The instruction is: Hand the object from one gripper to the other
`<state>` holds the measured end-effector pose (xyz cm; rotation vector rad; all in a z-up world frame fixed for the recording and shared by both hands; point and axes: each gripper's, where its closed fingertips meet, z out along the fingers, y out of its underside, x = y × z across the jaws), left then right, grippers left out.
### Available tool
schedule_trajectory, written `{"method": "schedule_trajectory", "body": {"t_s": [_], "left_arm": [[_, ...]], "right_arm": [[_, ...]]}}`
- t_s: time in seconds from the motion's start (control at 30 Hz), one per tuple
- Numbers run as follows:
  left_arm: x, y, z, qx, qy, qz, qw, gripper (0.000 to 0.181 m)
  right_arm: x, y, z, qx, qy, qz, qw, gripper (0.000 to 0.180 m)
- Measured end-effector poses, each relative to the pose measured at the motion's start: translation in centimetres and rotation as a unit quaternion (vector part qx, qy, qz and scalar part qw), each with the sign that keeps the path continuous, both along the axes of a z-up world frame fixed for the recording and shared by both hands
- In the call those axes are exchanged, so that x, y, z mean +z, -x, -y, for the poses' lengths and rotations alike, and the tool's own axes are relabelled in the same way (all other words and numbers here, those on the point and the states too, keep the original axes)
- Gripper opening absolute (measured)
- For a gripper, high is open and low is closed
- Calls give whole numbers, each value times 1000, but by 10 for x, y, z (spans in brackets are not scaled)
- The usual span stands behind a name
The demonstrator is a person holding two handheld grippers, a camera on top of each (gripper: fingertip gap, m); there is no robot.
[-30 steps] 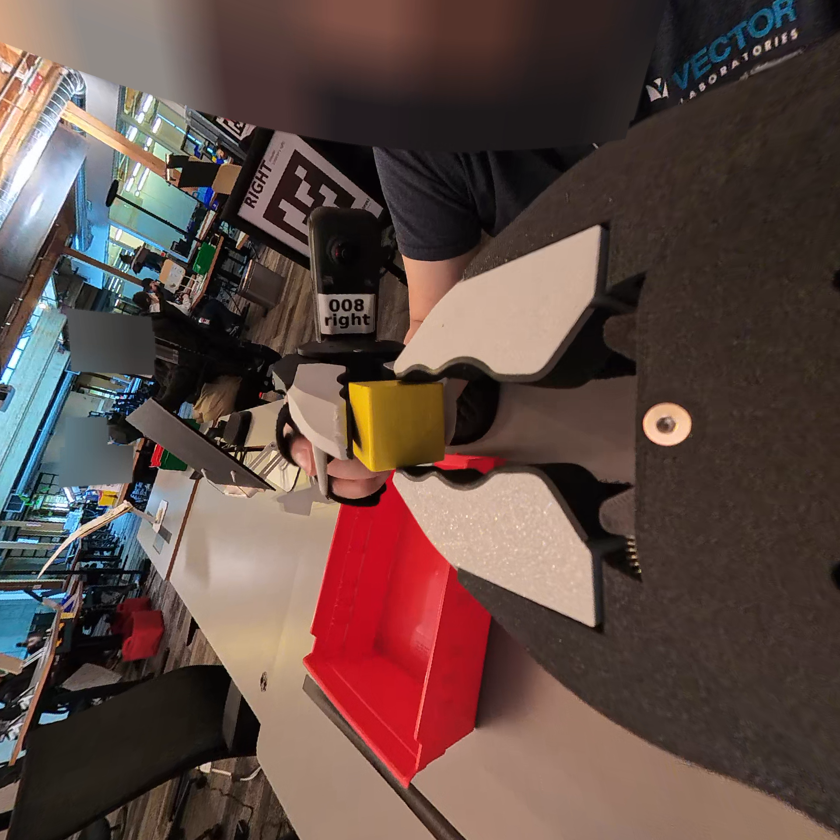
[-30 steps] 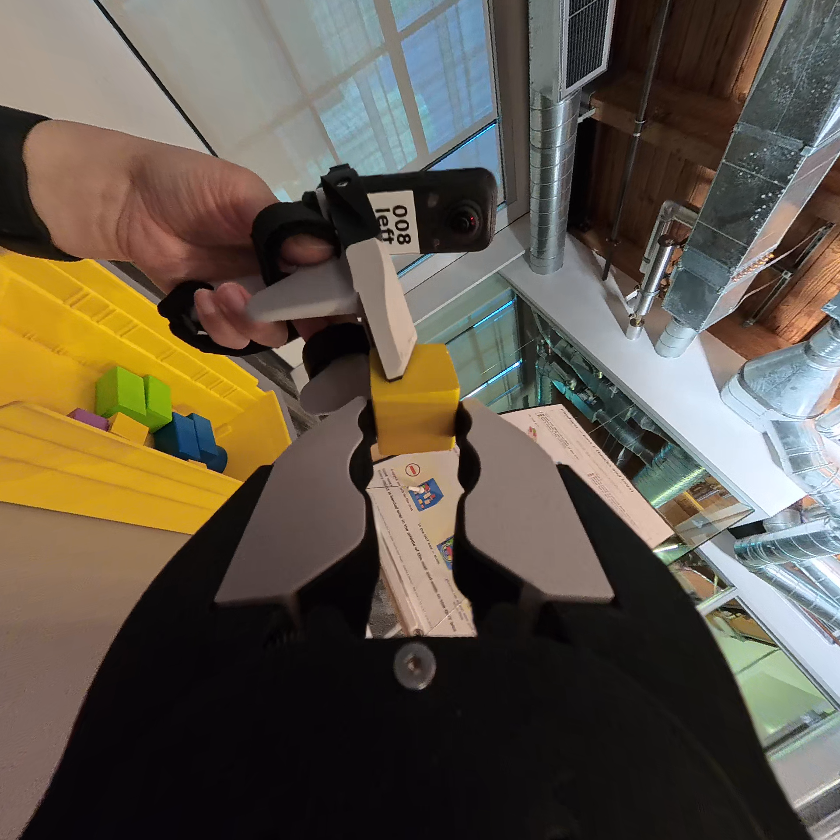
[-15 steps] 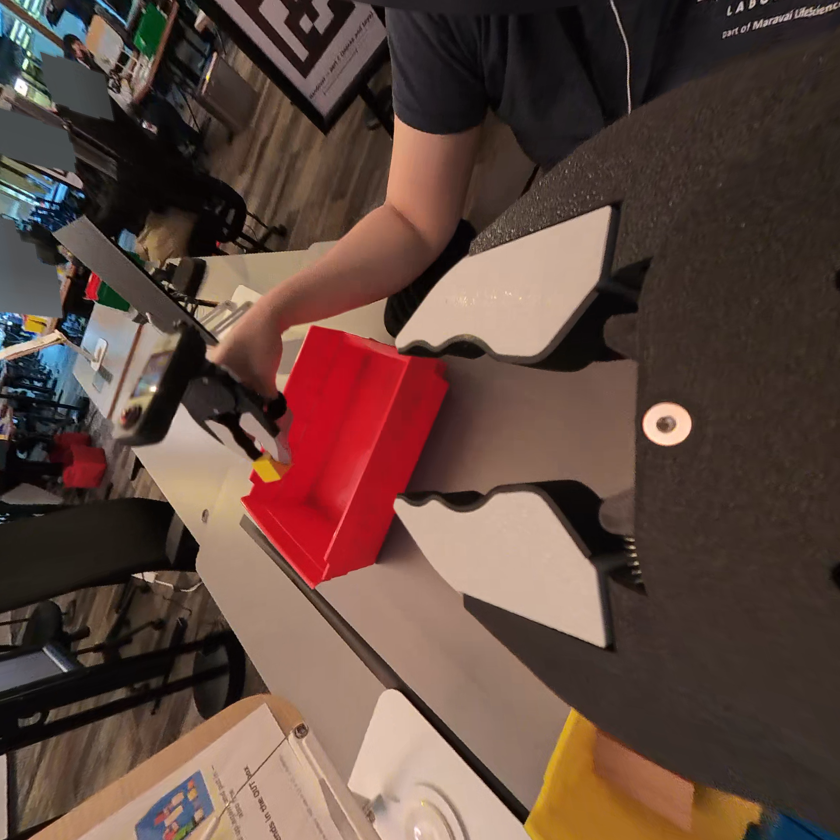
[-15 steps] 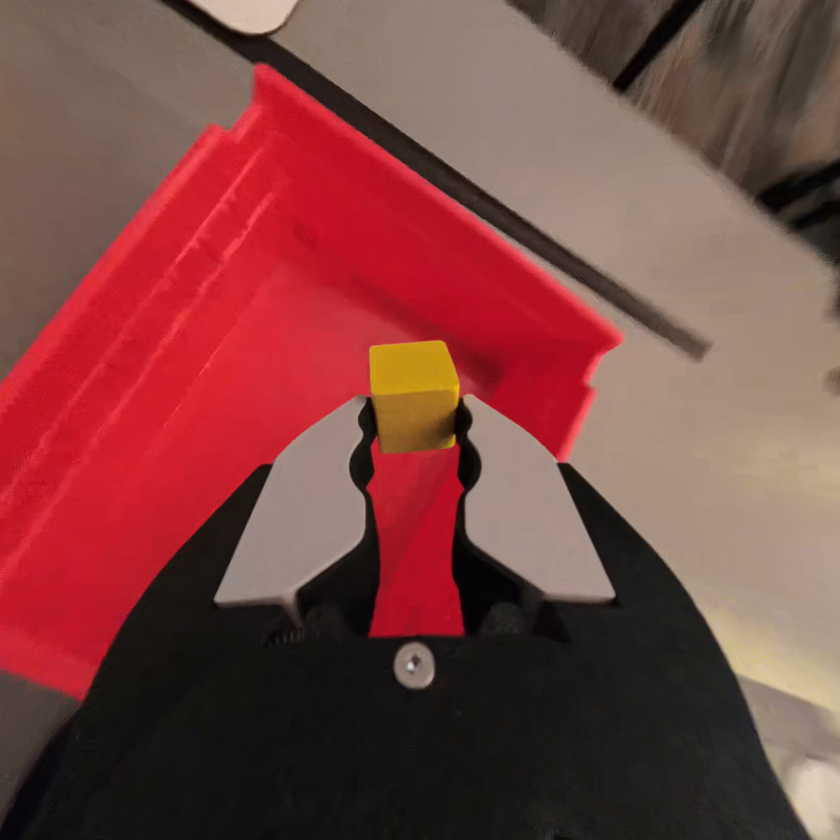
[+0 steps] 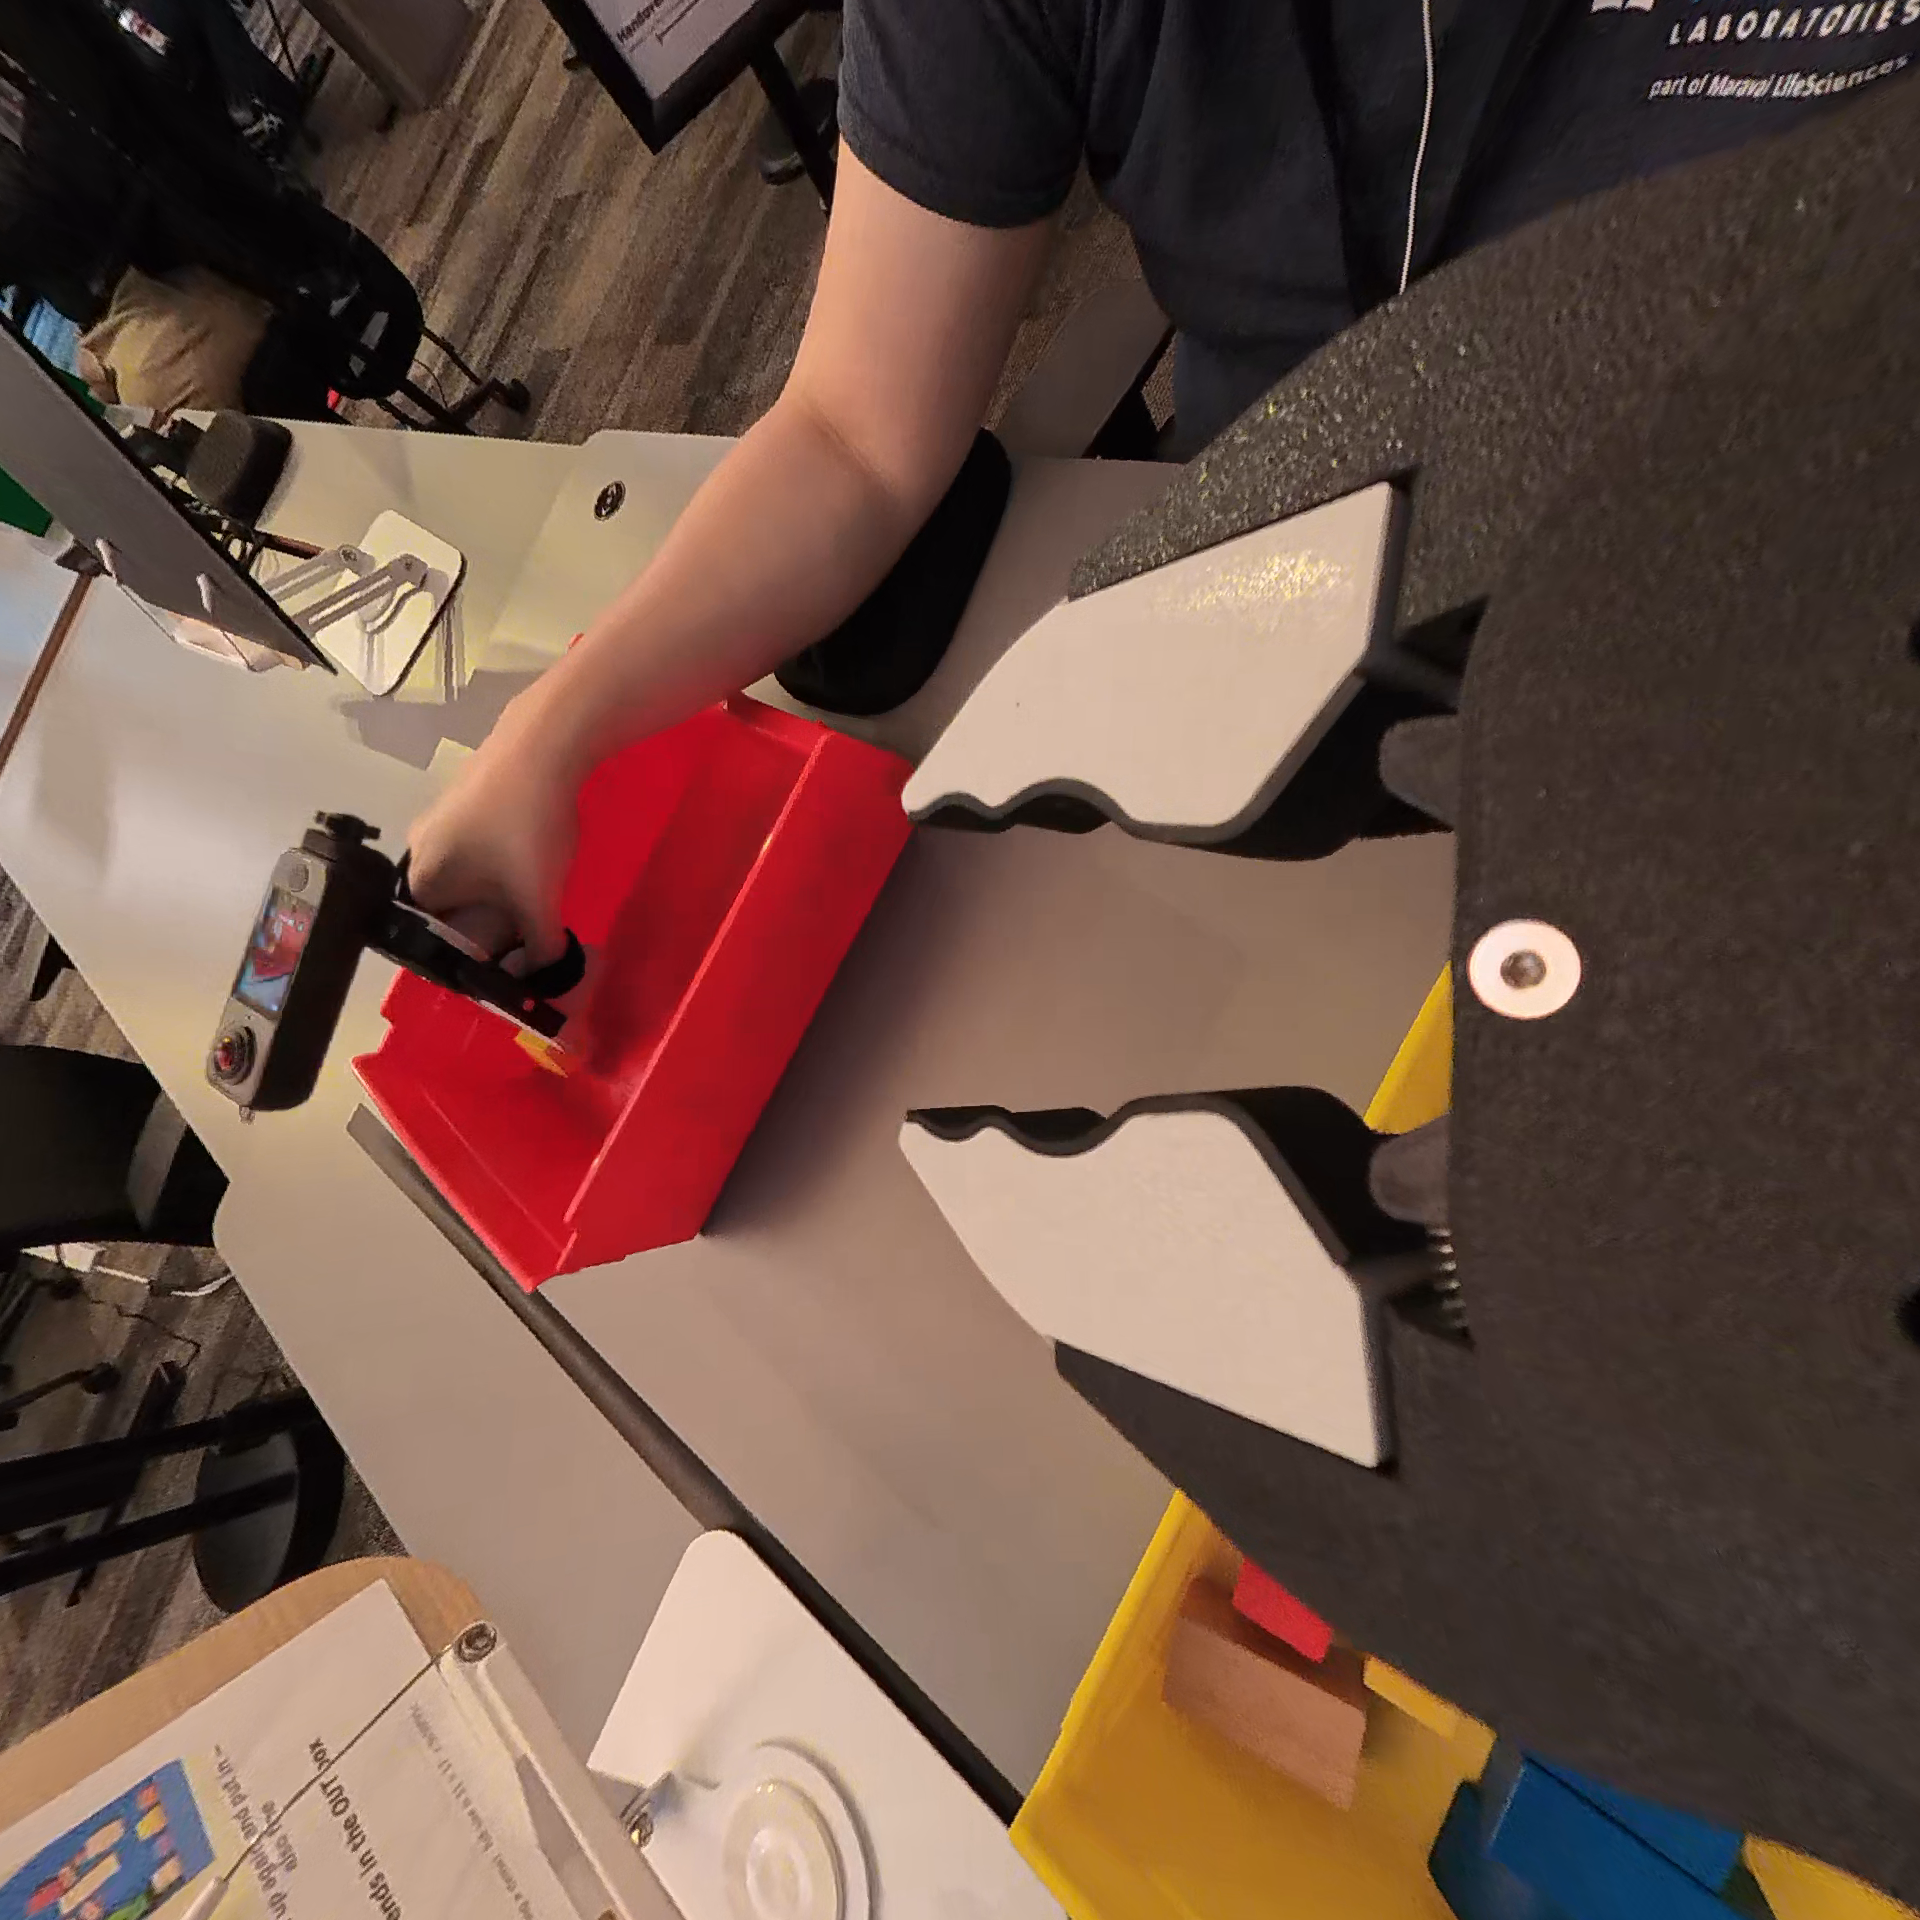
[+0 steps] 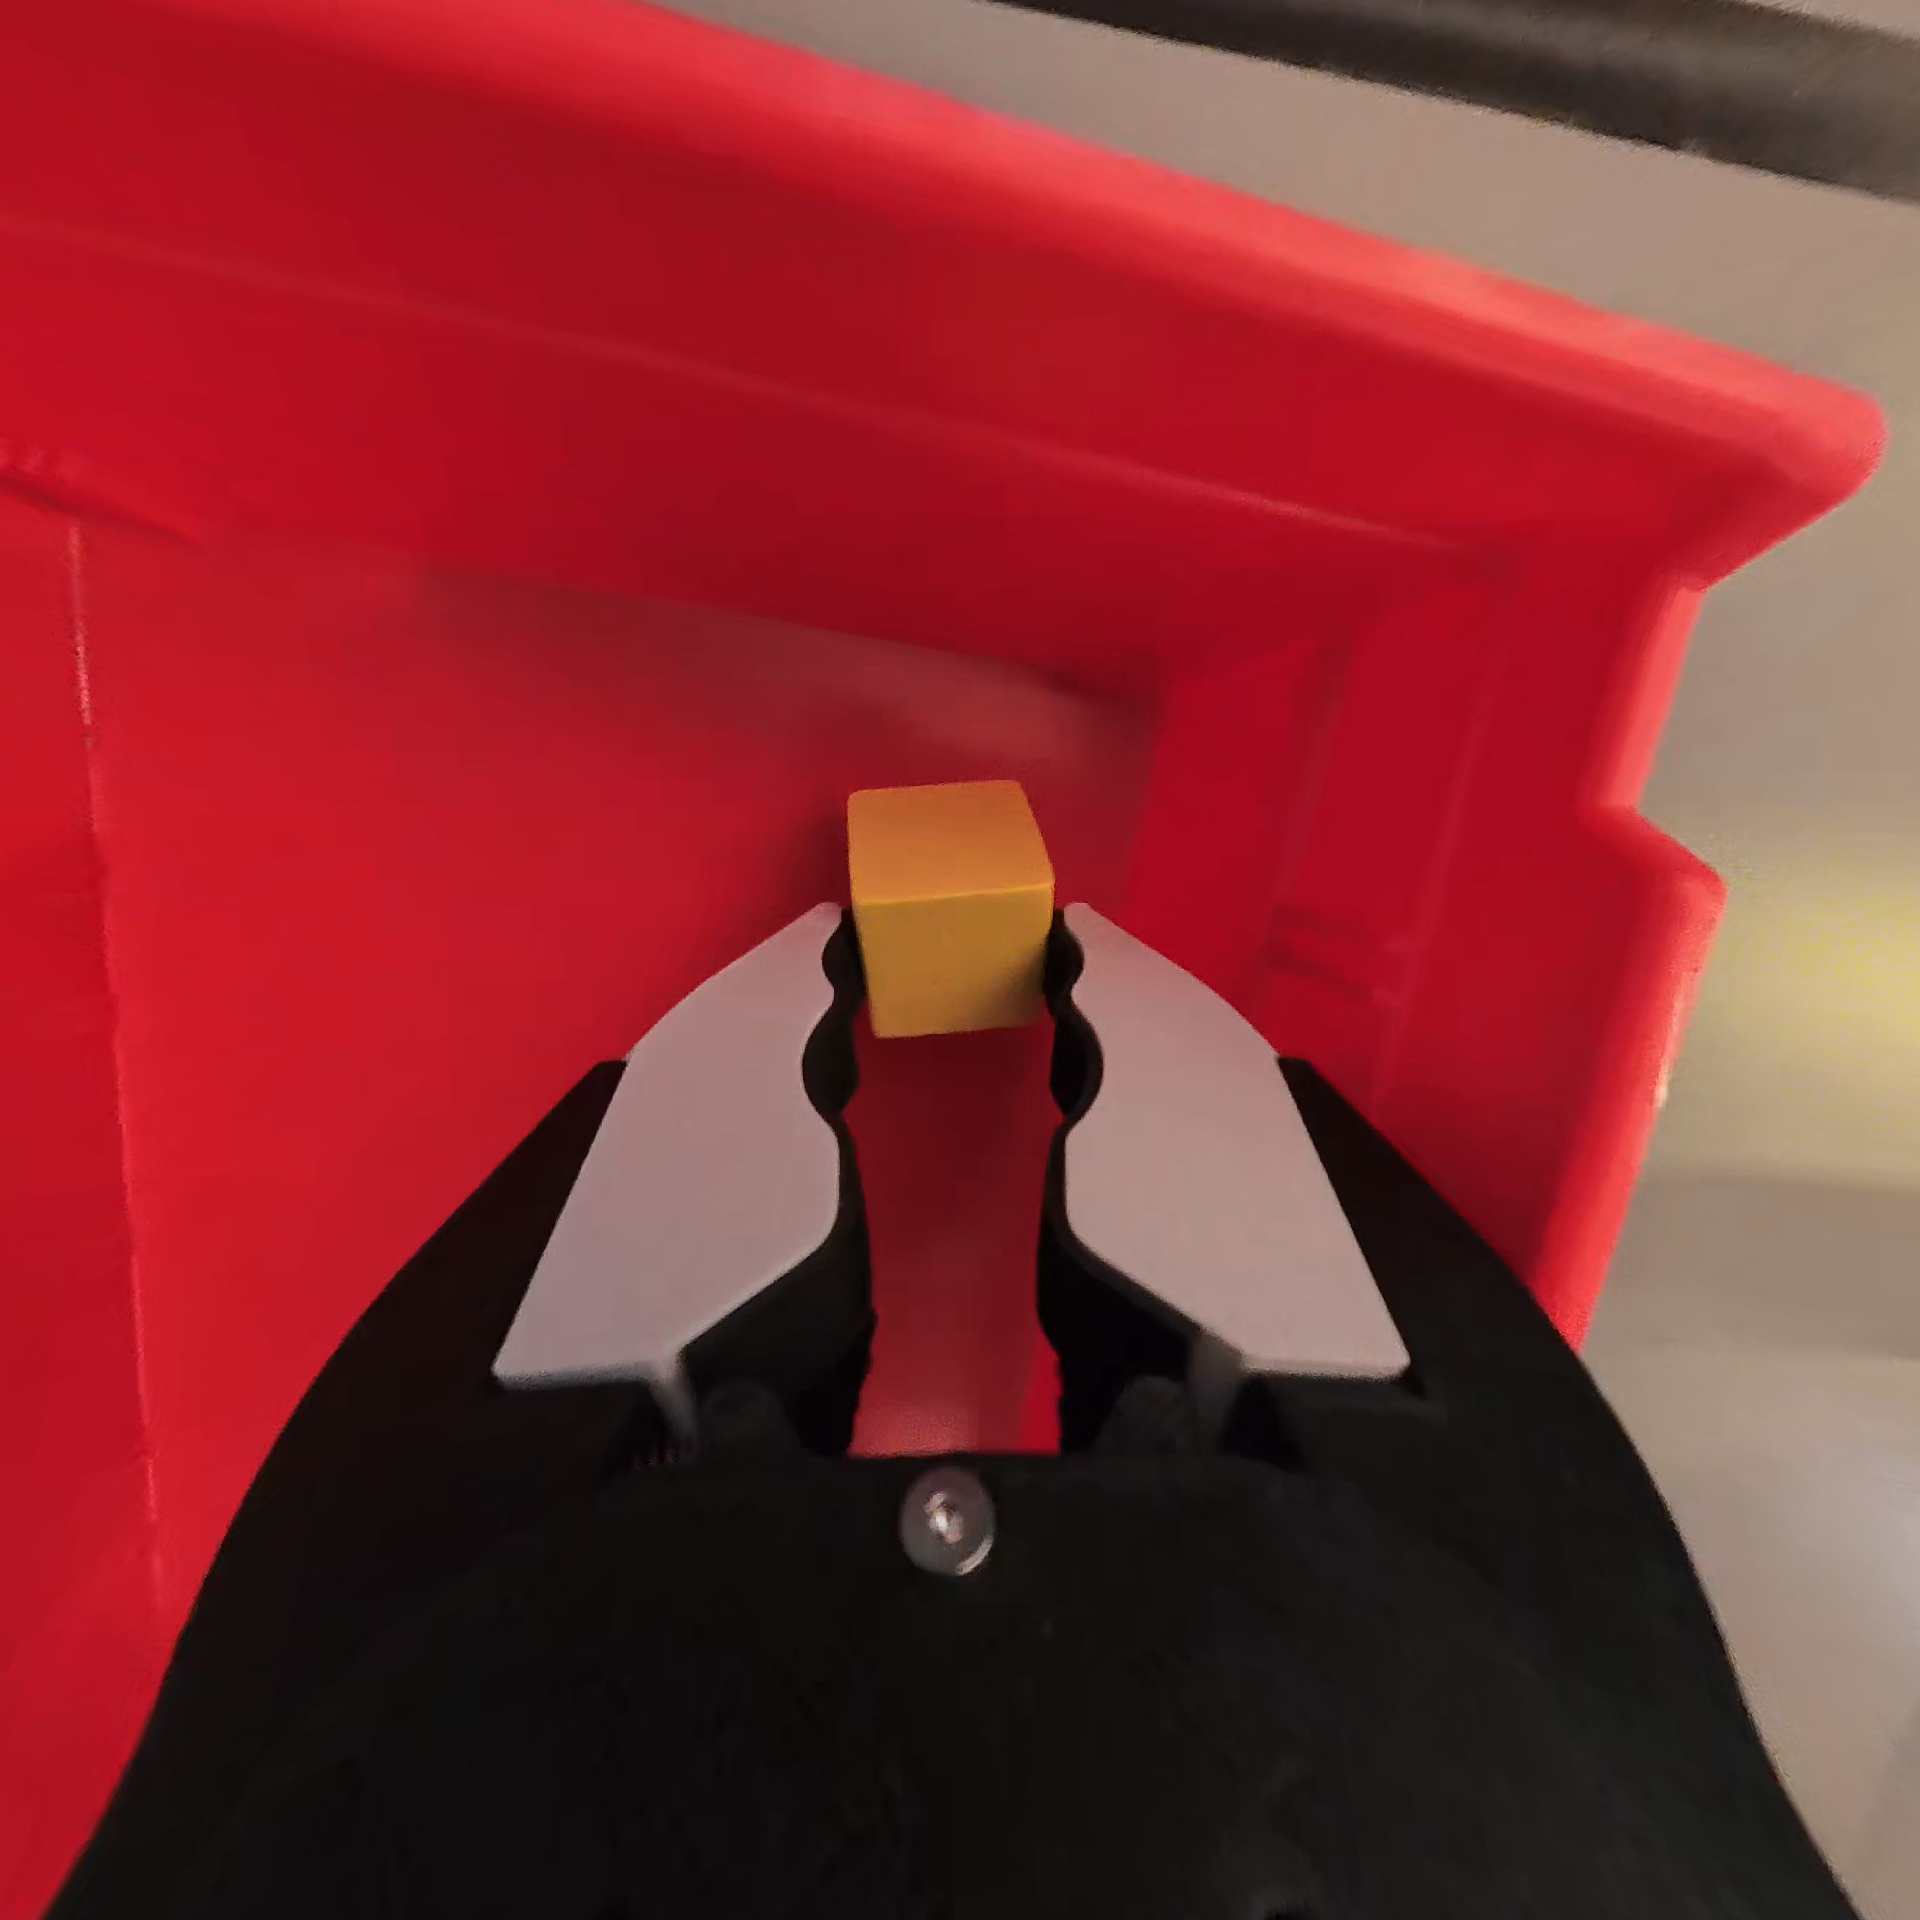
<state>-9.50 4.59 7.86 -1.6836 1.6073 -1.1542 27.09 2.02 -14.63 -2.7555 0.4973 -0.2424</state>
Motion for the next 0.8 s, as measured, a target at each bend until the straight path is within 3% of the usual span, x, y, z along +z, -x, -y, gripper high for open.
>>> {"method": "schedule_trajectory", "body": {"t_s": [0.43,0.57,0.7,0.8], "left_arm": [[-10,-1,-2,4,1,-23,1000,49],[-17,5,-8,15,-9,-46,999,49],[-34,29,-39,73,-45,-102,991,51],[-64,70,-77,147,-80,-201,965,48]], "right_arm": [[-8,-6,-1,2,31,34,999,39],[0,-4,-8,3,-3,26,1000,40],[24,11,-14,28,-48,10,998,45],[48,27,-18,58,-86,2,995,48]]}}
